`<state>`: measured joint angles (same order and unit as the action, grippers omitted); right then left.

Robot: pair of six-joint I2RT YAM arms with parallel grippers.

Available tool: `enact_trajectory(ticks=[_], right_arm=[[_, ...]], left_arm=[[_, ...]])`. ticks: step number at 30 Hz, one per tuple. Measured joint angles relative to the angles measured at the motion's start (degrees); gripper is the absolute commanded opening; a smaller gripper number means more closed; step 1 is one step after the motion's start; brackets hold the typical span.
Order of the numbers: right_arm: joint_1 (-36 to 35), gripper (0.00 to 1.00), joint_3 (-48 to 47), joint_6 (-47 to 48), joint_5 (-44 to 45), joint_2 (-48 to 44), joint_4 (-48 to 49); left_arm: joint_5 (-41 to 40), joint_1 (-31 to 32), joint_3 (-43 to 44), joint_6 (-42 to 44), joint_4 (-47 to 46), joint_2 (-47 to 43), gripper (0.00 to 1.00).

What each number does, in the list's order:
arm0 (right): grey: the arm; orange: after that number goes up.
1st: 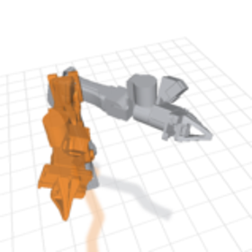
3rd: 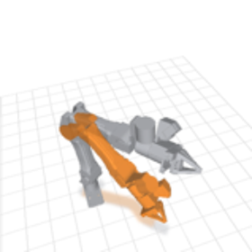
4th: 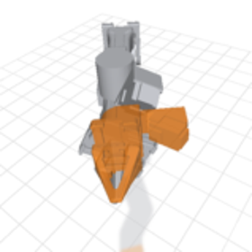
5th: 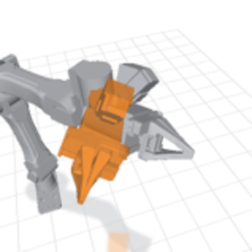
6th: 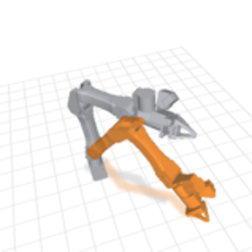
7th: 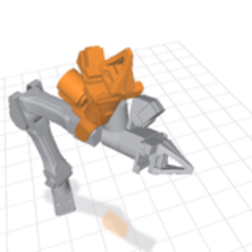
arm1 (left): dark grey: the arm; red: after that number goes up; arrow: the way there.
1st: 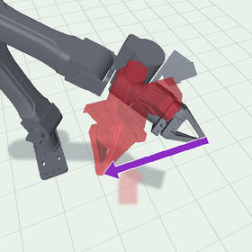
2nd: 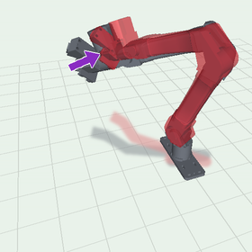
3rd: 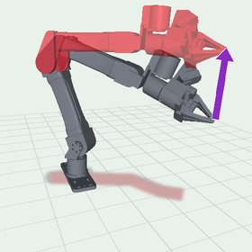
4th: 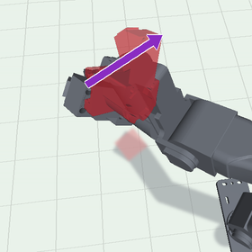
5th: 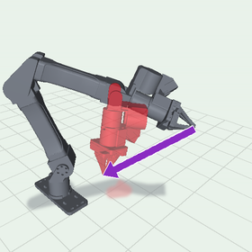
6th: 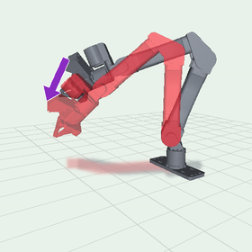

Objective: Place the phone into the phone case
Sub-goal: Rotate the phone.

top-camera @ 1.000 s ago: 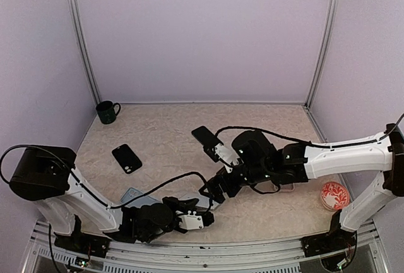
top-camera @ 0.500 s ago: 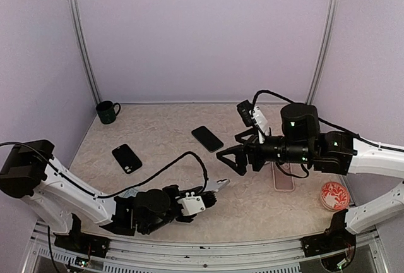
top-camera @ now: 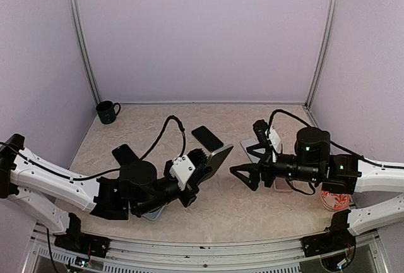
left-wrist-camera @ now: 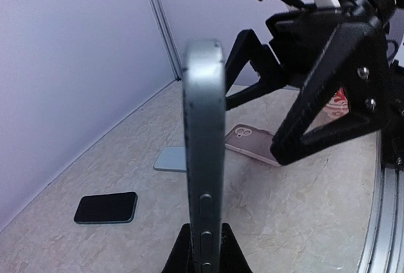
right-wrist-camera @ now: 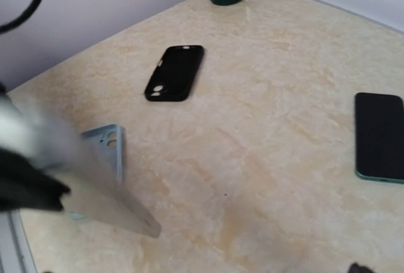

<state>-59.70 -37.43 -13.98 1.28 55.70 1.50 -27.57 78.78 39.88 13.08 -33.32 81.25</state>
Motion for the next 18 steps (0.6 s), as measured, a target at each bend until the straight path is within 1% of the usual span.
enact_trajectory(ticks=[6, 10, 18], right_arm=[[0.00, 0.94, 6.58, 0.44, -5.09, 0.00, 9.60], [0.00, 0.94, 10.25, 0.96, -10.03, -0.02, 15.93], [0.00, 0.90, 10.75, 1.40, -21.49, 0.57, 24.76]], left_arm=[[5.51, -0.81, 0.04, -10.19, -1.84, -2.60, 0.00], [9.77, -0.90, -0.02, -15.69, -4.11, -3.15, 0.00], [16.31, -1.90, -2.43, -24.81, -13.60, -5.14, 0.00]])
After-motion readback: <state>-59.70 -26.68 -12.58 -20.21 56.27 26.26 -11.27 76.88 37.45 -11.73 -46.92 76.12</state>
